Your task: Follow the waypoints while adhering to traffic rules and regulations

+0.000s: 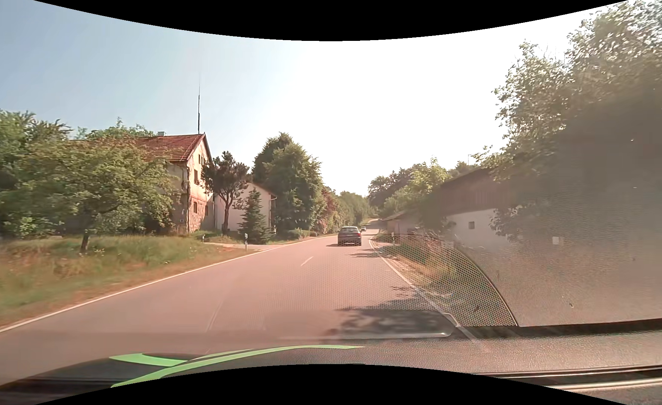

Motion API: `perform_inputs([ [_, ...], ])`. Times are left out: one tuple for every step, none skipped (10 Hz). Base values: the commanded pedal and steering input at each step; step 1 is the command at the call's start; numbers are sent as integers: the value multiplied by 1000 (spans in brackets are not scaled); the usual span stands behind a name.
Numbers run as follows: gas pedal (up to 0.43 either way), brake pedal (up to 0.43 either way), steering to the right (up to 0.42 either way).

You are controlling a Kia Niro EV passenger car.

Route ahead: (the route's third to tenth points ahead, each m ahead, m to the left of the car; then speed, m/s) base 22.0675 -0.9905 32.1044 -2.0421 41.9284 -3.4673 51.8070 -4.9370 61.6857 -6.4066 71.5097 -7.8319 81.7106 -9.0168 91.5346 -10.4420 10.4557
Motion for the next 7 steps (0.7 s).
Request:
perform_inputs([
  [0,250,27],
  [0,250,28],
  [0,256,27],
  [0,256,28],
  [0,256,28],
  [0,250,28],
  [0,250,27],
])
